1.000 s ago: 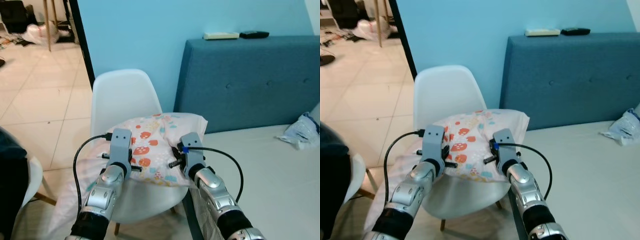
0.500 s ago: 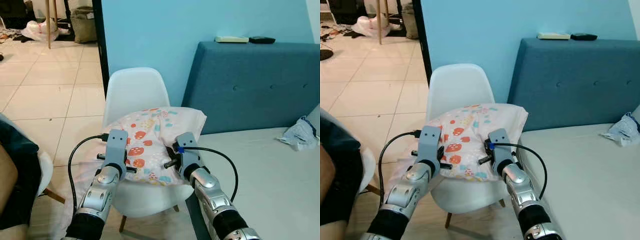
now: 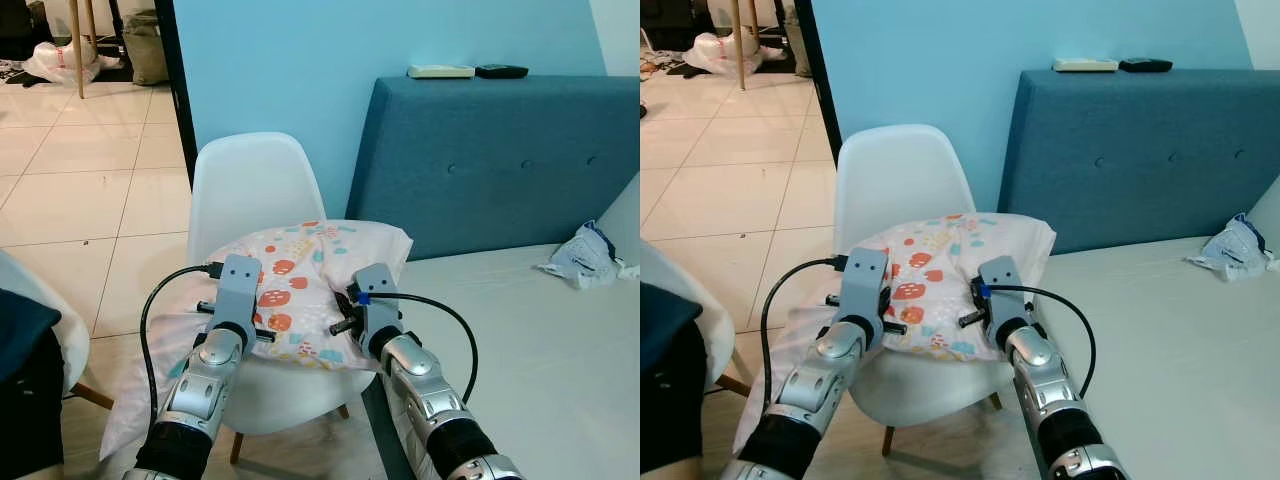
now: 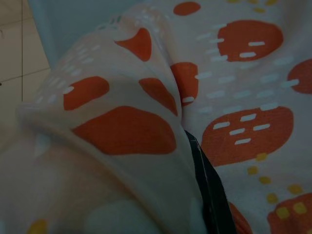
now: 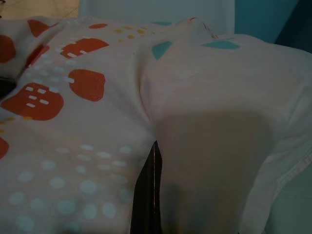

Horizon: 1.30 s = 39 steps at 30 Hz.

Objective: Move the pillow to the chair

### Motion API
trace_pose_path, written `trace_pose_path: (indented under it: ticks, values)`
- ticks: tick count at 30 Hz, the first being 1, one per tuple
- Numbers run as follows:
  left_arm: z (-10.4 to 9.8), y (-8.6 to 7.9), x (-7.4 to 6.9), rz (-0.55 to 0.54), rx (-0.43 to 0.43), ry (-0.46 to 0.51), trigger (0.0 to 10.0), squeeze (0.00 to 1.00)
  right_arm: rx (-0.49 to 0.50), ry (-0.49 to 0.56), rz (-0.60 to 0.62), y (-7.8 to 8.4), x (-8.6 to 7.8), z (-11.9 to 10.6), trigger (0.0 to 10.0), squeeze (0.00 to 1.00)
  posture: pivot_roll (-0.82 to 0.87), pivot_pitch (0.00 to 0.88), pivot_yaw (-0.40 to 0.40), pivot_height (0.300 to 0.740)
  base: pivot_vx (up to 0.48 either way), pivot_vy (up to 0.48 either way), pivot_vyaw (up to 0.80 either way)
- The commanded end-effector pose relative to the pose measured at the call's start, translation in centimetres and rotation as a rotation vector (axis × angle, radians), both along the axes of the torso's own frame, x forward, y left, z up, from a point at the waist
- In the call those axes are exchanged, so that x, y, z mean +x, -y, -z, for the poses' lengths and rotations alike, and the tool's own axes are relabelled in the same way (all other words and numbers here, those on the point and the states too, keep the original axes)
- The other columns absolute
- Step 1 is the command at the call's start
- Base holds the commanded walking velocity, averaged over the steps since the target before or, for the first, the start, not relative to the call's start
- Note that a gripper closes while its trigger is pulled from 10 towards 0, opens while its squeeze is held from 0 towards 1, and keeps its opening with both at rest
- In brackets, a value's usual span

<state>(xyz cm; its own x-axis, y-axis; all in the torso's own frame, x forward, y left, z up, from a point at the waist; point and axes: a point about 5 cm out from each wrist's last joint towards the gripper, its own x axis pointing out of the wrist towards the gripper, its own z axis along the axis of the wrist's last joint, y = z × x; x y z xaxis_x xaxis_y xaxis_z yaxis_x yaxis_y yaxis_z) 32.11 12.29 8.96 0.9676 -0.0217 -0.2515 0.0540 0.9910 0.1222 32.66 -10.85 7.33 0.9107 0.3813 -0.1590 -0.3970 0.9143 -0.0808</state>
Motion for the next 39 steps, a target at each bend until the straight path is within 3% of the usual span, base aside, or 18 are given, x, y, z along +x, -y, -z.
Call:
trace_pose_path:
  ticks: [1, 4, 5, 6, 8, 9, 10, 11, 14, 15, 18, 19, 21, 22, 25, 27, 31, 39]
  values:
    - [0.3, -2.6, 0.2, -0.110, 0.088, -0.006, 10.0, 0.00, -0.013, 0.004, 0.074, 1.6, 0.3, 0.0, 10.0, 0.00, -0.04, 0.045, -0.062, 0.740, 0.000, 0.000, 0.00]
    - [0.0, -3.0, 1.1, -0.103, 0.153, 0.005, 10.0, 0.00, -0.040, 0.001, 0.040, 1.4, 0.7, -0.1, 10.0, 0.00, -0.03, 0.054, -0.056, 0.740, 0.000, 0.000, 0.00]
    - [-1.6, -3.7, 2.7, -0.108, 0.233, 0.061, 10.0, 0.00, -0.069, 0.018, 0.018, 1.3, 1.6, -0.8, 10.0, 0.00, -0.03, 0.058, -0.054, 0.740, 0.000, 0.000, 0.00]
    - [-1.6, -3.7, 2.7, -0.108, 0.233, 0.061, 10.0, 0.00, -0.069, 0.018, 0.018, 1.3, 1.6, -0.8, 10.0, 0.00, -0.03, 0.058, -0.054, 0.740, 0.000, 0.000, 0.00]
    - [-5.0, -4.7, 4.8, -0.155, 0.309, 0.167, 10.0, 0.00, -0.065, 0.069, 0.045, 1.8, 3.3, -3.1, 10.0, 0.00, -0.03, 0.065, -0.051, 0.740, 0.000, 0.000, 0.00]
    - [-5.0, -4.7, 4.8, -0.155, 0.309, 0.167, 10.0, 0.00, -0.065, 0.069, 0.045, 1.8, 3.3, -3.1, 10.0, 0.00, -0.03, 0.065, -0.051, 0.740, 0.000, 0.000, 0.00]
    - [-7.0, -5.2, 5.6, -0.189, 0.338, 0.238, 10.0, 0.00, -0.042, 0.105, 0.068, 2.1, 4.2, -4.5, 10.0, 0.00, -0.03, 0.066, -0.049, 0.740, 0.000, 0.000, 0.00]
    - [-10.7, -5.8, 6.4, -0.237, 0.399, 0.388, 10.0, 0.00, 0.028, 0.191, 0.119, 2.9, 5.4, -7.4, 10.0, 0.00, -0.03, 0.072, -0.042, 0.740, 0.000, 0.000, 0.00]
    - [-12.0, -5.8, 6.5, -0.249, 0.409, 0.449, 10.0, 0.00, 0.076, 0.233, 0.148, 3.4, 5.7, -8.5, 10.0, 0.00, -0.04, 0.072, -0.038, 0.740, 0.000, 0.000, 0.00]
    - [-11.7, -5.6, 6.3, -0.245, 0.397, 0.451, 10.0, 0.00, 0.087, 0.241, 0.164, 3.6, 5.6, -8.5, 10.0, 0.00, -0.04, 0.076, -0.033, 0.740, 0.000, 0.000, 0.00]
    - [-7.3, -4.2, 5.0, -0.176, 0.384, 0.339, 10.0, 0.00, 0.042, 0.186, 0.148, 3.4, 4.5, -5.9, 10.0, 0.00, -0.04, 0.083, -0.029, 0.740, 0.000, 0.000, 0.00]
    - [-4.7, -3.5, 4.1, -0.135, 0.398, 0.260, 10.0, 0.00, 0.007, 0.108, 0.121, 3.1, 3.8, -3.8, 10.0, 0.00, -0.04, 0.088, -0.024, 0.740, 0.000, 0.000, 0.00]
    - [-3.7, -3.2, 3.7, -0.116, 0.406, 0.226, 10.0, 0.00, -0.005, 0.066, 0.110, 3.0, 3.4, -2.8, 10.0, 0.00, -0.04, 0.088, -0.024, 0.740, 0.000, 0.000, 0.00]
    - [-1.1, -2.4, 2.9, -0.070, 0.428, 0.135, 10.0, 0.00, -0.101, -0.058, 0.081, 2.9, 2.3, 0.0, 10.0, 0.00, -0.03, 0.096, -0.023, 0.740, 0.000, 0.000, 0.00]
    - [0.2, -2.2, 2.5, -0.052, 0.451, 0.091, 10.0, 0.00, -0.142, -0.139, 0.070, 3.0, 1.7, 1.6, 10.0, 0.00, -0.03, 0.099, -0.023, 0.740, 0.000, 0.000, 0.00]
    - [2.4, -2.0, 1.8, -0.040, 0.462, 0.004, 10.0, 0.00, -0.197, -0.275, 0.078, 3.4, 0.3, 4.1, 10.0, 0.00, -0.04, 0.100, -0.026, 0.740, 0.000, 0.000, 0.00]
    - [4.2, -2.3, 1.2, -0.065, 0.421, -0.085, 10.0, 0.00, -0.204, -0.317, 0.120, 3.9, -0.2, 4.8, 10.0, 0.00, -0.04, 0.104, -0.032, 0.740, 0.000, 0.000, 0.00]
    - [4.0, -1.9, 1.4, -0.060, 0.367, -0.083, 10.0, 0.00, -0.171, -0.269, 0.177, 4.4, 0.7, 3.7, 10.0, 0.00, -0.04, 0.102, -0.035, 0.740, 0.000, 0.000, 0.00]
